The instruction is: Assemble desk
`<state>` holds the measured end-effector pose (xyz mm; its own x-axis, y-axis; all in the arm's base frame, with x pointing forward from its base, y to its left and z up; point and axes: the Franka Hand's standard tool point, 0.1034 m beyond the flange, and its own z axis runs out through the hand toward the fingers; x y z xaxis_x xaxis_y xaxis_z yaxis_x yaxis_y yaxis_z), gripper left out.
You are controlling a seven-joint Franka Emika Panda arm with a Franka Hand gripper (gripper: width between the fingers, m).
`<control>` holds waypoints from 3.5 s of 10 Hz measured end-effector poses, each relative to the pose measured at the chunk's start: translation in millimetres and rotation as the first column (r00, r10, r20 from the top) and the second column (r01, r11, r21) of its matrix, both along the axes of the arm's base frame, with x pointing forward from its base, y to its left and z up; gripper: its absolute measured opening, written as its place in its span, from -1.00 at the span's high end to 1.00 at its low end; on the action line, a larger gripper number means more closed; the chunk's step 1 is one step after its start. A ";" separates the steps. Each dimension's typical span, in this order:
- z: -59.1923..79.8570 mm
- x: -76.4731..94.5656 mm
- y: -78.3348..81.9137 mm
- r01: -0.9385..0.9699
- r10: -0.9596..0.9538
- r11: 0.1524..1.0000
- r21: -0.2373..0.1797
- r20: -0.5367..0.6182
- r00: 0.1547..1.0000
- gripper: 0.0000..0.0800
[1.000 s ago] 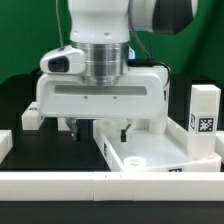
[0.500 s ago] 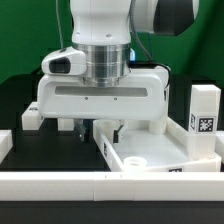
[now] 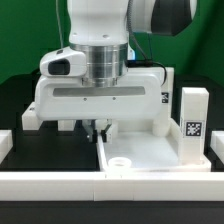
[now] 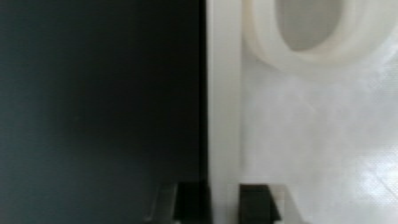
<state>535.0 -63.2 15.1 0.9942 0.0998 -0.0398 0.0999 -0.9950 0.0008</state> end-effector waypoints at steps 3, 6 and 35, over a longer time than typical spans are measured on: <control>0.4 9.6 -0.5 -0.300 0.301 0.954 0.014 -0.018 0.954 0.86; 0.4 9.3 -6.2 -0.456 0.456 0.890 0.010 -0.024 0.890 0.86; 13.9 119.6 55.6 -0.981 0.983 0.185 -0.065 0.000 0.186 -0.10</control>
Offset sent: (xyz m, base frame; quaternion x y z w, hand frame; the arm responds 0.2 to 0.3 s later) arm 0.0000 0.0000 0.0000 0.0000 0.0000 -0.2571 0.9664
